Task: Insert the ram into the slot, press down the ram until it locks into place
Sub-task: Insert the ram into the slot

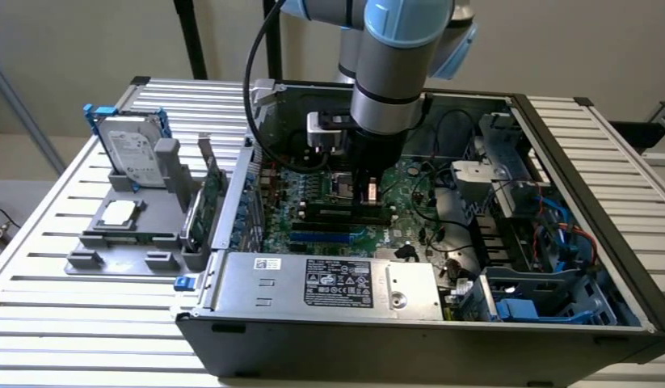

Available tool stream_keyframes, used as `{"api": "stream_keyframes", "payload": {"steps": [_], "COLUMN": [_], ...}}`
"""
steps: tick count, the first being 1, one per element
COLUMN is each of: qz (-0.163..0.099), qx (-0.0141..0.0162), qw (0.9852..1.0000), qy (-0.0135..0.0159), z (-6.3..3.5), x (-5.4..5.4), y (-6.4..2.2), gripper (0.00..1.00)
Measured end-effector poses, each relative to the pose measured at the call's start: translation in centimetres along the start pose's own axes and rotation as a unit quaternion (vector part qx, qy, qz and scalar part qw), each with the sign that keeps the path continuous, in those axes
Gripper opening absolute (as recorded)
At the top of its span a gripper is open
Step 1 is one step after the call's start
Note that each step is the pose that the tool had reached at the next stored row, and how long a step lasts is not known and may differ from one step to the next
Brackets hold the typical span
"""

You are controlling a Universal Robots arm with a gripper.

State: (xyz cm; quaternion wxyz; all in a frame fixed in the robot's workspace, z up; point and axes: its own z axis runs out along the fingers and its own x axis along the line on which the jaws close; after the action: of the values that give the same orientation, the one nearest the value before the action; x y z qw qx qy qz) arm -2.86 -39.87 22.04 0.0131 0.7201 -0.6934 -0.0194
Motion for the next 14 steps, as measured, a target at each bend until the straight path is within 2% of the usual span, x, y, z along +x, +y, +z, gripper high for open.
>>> {"api": "stream_keyframes", "payload": {"steps": [3,4,5,9,12,13,14], "qz": [0.000,0.000,0.000,0.000,0.000,0.000,0.000], "qx": [0.0001,0.0001,0.0000,0.0000,0.0000,0.0000,0.0000], "qw": [1.0000,1.0000,1.0000,1.0000,1.0000,1.0000,1.0000], "qy": [-0.0002,-0.0003,-0.0001,-0.0001,-0.0002,-0.0001,-0.0002], "z": [-0.06,-0.28,-0.71,-2.25,-2.40,-2.41,-2.41], "x": [0.0,0.0,0.0,0.0,0.0,-0.1,-0.1], "y": [0.00,0.01,0.03,0.23,0.75,0.93,1.03], "gripper": [0.15,0.15,0.22,0.22,0.22,0.13,0.13]}}
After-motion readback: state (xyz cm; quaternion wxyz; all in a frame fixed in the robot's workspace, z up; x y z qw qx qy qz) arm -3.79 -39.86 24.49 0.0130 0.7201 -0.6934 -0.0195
